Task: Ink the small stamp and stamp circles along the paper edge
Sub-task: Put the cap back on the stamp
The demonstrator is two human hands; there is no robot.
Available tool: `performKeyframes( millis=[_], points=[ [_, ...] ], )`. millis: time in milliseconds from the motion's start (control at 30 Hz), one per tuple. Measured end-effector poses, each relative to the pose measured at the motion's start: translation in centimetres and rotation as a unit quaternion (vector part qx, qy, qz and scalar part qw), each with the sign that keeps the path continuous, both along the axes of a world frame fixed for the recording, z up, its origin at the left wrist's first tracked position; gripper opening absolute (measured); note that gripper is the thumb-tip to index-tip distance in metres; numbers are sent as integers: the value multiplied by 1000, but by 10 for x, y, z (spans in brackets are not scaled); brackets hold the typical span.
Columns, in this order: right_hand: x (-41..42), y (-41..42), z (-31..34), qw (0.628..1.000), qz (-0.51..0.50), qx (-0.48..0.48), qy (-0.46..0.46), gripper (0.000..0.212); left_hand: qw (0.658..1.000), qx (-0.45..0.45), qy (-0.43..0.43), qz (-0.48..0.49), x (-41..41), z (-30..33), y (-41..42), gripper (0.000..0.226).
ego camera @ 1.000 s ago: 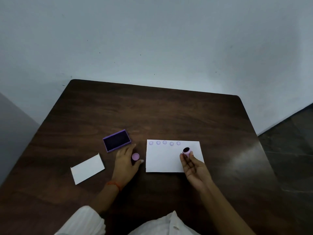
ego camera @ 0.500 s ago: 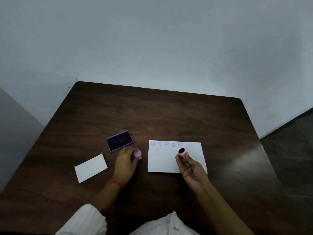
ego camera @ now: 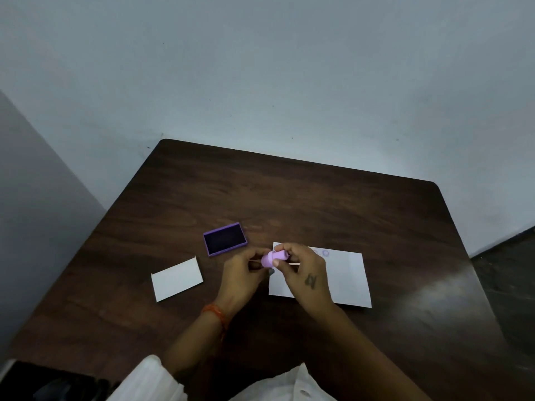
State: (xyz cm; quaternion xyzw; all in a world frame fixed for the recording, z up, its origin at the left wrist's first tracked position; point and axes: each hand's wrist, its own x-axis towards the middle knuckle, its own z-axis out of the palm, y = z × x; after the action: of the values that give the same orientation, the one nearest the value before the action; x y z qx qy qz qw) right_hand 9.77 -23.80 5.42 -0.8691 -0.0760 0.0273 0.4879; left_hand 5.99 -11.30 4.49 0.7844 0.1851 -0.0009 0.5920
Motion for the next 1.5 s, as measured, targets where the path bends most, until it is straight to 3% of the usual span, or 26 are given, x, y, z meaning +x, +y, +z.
performKeyframes(
  millis=[200,300,733,1000,1167,1267,1500],
  points=[
    [-4,8,-8,998,21,-57,-34,21,999,-44,7,0,-6,2,4,31],
    [-4,9,-8,998,30,-59,7,24,999,-42,7,4,-9,2,4,30],
    [4,1,-1,992,104,39,59,4,1000,-16,-3,-9,-10,2,11,27],
    [10,-1,-4,989,109,35,90,11,999,-26,-17,-21,-11,2,14,25],
    [10,-2,-10,989,81,0,123,28,999,-26,-20,-18,-10,2,17,20],
    [12,-5,-8,987,81,46,134,31,1000,-12,-16,-18,-8,1,18,21],
    [15,-5,-7,987,79,54,126,15,1000,-4,-21,-18,-7,-1,20,22]
  ],
)
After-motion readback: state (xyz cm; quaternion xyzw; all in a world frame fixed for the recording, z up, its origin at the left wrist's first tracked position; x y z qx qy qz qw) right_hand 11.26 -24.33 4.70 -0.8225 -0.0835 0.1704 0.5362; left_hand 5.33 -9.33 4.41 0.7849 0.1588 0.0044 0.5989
